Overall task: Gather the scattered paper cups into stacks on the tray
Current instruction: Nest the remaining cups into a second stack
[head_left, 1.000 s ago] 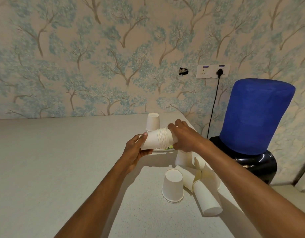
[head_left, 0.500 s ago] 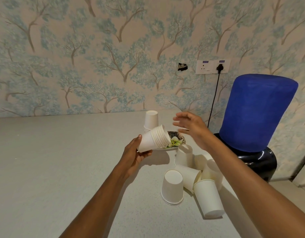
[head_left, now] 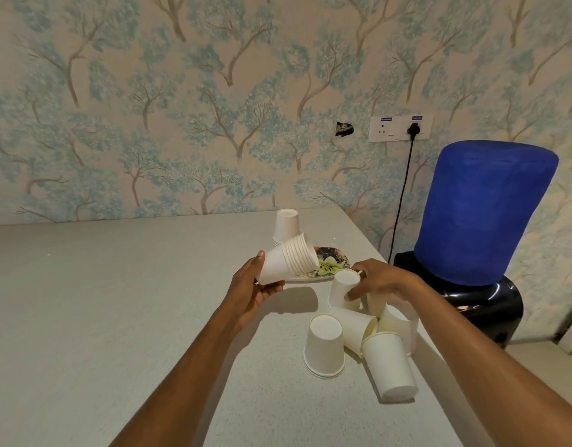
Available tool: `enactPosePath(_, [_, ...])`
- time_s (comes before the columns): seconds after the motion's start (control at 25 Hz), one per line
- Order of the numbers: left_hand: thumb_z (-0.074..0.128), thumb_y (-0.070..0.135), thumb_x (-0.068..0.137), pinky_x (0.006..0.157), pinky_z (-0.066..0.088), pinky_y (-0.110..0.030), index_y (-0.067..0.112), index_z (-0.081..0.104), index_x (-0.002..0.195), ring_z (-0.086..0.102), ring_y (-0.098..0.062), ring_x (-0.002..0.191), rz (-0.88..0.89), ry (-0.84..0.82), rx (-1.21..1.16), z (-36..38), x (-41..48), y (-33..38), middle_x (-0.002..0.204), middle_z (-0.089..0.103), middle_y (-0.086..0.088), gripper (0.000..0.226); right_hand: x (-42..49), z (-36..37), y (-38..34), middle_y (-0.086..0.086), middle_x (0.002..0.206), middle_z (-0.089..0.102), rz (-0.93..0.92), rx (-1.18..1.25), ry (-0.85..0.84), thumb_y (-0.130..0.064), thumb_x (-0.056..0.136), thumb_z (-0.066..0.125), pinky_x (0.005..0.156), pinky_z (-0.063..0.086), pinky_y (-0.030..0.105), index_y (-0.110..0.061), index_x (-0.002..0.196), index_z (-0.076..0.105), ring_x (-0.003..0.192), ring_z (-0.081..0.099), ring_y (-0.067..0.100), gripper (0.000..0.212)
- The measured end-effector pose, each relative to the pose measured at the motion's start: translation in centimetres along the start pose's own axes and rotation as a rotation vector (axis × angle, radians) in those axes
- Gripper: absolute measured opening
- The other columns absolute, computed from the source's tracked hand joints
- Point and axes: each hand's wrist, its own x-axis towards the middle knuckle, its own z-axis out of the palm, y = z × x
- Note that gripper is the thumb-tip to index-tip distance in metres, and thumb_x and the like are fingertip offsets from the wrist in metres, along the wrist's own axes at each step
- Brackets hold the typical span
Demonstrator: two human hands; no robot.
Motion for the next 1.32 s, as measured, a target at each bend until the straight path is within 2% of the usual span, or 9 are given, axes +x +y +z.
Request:
enactPosePath(0.12, [0.06,0.038,0.092,0.071,0.058,-0.033,0.01,0.055,0.12,0.066,-0.03,0.092,0.013,-0.001,0.005,0.1,-0.9,0.2,0.122,0.053,-0.024,0.039,-0.2,0.2,0.2,-0.003,0.103,0.066,-0.02,0.096,0.023,-0.025,0.07,0.086,0.069,0.044,0.02,-0.028,0.092,0.063,0.089,0.057,0.008,0.032])
enactPosePath(0.32, [0.06,0.037,0.093,0.072,0.059,-0.034,0.012,0.056,0.118,0.066,-0.031,0.093,0.022,0.015,0.023,0.4,-1.9,0.7,0.122,0.053,-0.024,0.035,-0.8,-0.8,-0.2,0.003,0.111,0.062,-0.067,0.035,0.235,-0.032,0.072,0.083,0.082,0.046,0.033,-0.013,0.111,0.058,0.1,0.058,0.02,0.05])
enactPosePath(0.44, [0.059,0.037,0.093,0.072,0.059,-0.034,0.014,0.056,0.117,0.067,-0.03,0.091,0.029,0.02,0.026,0.7,-2.2,1.0,0.121,0.054,-0.023,0.033,-2.0,-1.9,-1.5,-0.002,0.11,0.059,-0.158,0.233,0.333,-0.038,0.077,0.077,0.072,0.045,0.027,-0.018,0.117,0.049,0.094,0.056,0.011,0.052])
enactPosePath(0.6, [0.059,0.037,0.094,0.073,0.059,-0.034,0.016,0.057,0.114,0.068,-0.03,0.091,0.021,0.011,0.052,1.5,-2.6,0.9,0.119,0.055,-0.021,0.029,-3.3,-2.2,-3.1,-0.007,0.107,0.054,-0.29,0.184,0.42,-0.038,0.078,0.073,0.067,0.042,0.023,-0.022,0.119,0.043,0.093,0.054,0.01,0.053])
enactPosePath(0.72, [0.06,0.038,0.093,0.073,0.059,-0.034,0.017,0.057,0.114,0.068,-0.03,0.093,0.02,0.005,0.072,1.9,-2.9,0.9,0.12,0.055,-0.021,0.03,-4.1,-2.3,-3.7,-0.008,0.104,0.054,-0.371,0.068,0.378,-0.036,0.079,0.073,0.068,0.046,0.023,-0.025,0.117,0.045,0.09,0.055,0.009,0.049])
enactPosePath(0.8, [0.06,0.038,0.093,0.073,0.059,-0.034,0.017,0.057,0.113,0.068,-0.031,0.093,0.019,0.012,0.074,1.9,-3.1,1.0,0.119,0.055,-0.021,0.029,-4.5,-2.7,-4.0,-0.006,0.108,0.057,-0.379,0.009,0.272,-0.038,0.078,0.073,0.077,0.051,0.03,-0.031,0.119,0.048,0.094,0.057,0.013,0.048])
enactPosePath(0.96, [0.06,0.038,0.093,0.073,0.059,-0.035,0.015,0.058,0.115,0.069,-0.03,0.089,0.012,0.003,0.076,1.9,-3.4,1.0,0.119,0.055,-0.022,0.032,-4.9,-3.4,-4.9,-0.012,0.116,0.061,-0.406,0.064,0.089,-0.052,0.073,0.072,0.088,0.052,0.032,-0.038,0.126,0.056,0.104,0.058,0.012,0.056])
enactPosePath(1.16, [0.06,0.038,0.093,0.071,0.058,-0.035,0.014,0.059,0.115,0.068,-0.031,0.09,-0.006,0.001,0.072,1.9,-4.0,0.9,0.12,0.054,-0.023,0.032,-5.8,-2.8,-6.2,-0.035,0.104,0.061,-0.378,0.148,0.071,-0.086,0.067,0.048,0.079,0.045,0.024,-0.054,0.1,0.066,0.096,0.057,-0.005,0.049])
enactPosePath(1.32, [0.06,0.039,0.092,0.071,0.058,-0.034,0.013,0.06,0.115,0.068,-0.03,0.088,-0.013,-0.022,0.085,2.4,-4.2,0.8,0.119,0.056,-0.023,0.034,-5.1,-1.1,-6.6,-0.016,0.095,0.062,-0.307,0.276,0.2,-0.083,0.08,0.022,0.07,0.04,0.027,-0.031,0.099,0.066,0.088,0.057,0.008,0.07])
